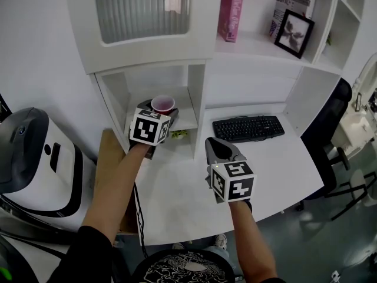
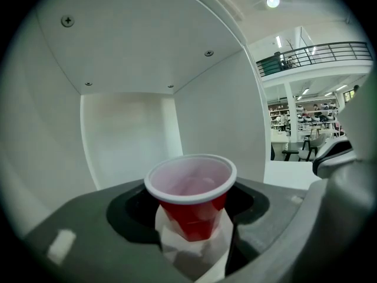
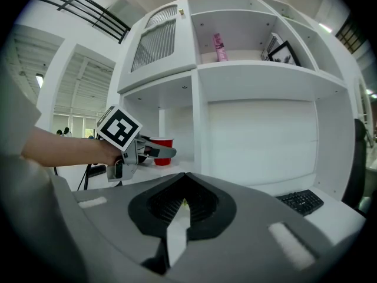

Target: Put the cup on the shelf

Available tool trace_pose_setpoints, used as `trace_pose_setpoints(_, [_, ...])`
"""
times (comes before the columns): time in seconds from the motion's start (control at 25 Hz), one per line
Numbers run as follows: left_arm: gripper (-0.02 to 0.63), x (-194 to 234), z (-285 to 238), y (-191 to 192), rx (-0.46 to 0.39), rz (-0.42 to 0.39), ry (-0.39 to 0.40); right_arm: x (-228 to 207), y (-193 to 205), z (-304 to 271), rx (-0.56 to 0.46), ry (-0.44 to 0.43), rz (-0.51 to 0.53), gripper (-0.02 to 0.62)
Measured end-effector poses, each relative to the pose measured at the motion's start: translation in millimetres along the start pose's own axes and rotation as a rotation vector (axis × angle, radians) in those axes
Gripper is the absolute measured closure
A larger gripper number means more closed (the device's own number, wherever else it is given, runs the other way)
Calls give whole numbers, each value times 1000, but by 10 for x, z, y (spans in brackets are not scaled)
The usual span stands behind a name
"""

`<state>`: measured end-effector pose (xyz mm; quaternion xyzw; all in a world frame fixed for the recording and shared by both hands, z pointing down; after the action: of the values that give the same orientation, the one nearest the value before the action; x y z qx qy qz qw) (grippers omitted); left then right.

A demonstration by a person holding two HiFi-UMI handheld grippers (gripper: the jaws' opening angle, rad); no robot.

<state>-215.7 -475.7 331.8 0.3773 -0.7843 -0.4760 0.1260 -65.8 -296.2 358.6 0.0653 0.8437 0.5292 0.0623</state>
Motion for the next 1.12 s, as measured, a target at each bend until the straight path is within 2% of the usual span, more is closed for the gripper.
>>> trace_pose_setpoints(0.48, [152, -43, -1, 13, 26, -14, -13, -58, 67, 74, 14, 11, -6, 568])
trace_pose_setpoints(1.12, [140, -58, 181, 111, 28, 29, -54, -157, 85, 71, 26, -49, 9, 568])
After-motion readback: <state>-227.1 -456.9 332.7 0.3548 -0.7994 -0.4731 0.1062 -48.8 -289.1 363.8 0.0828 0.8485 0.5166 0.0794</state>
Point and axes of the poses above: the fingertips, and each gripper's own axes: z backward along the fingers, x to its left, y out of its underside, the point moved 8 cm from there along z, backward along the fingers, and after that the axes turned 12 degrees about x, right-handed, at the moved point
